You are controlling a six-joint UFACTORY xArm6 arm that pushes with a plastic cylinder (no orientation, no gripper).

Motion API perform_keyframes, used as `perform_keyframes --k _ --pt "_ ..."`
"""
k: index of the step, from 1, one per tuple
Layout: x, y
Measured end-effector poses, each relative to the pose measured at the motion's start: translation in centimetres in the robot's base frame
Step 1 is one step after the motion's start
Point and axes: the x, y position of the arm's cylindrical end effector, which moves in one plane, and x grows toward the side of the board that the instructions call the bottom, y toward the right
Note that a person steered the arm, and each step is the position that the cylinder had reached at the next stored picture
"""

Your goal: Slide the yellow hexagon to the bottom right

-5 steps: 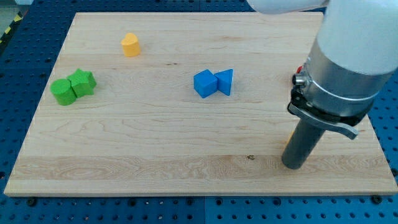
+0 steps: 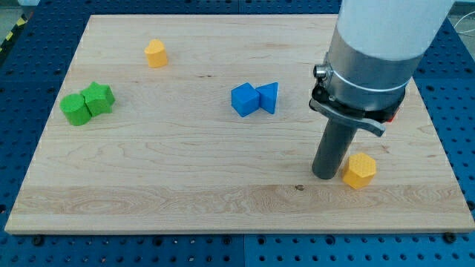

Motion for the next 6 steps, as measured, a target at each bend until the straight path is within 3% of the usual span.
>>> perform_keyframes --k 4,6 --pt "0.9 6.6" --pt "0.9 5.4"
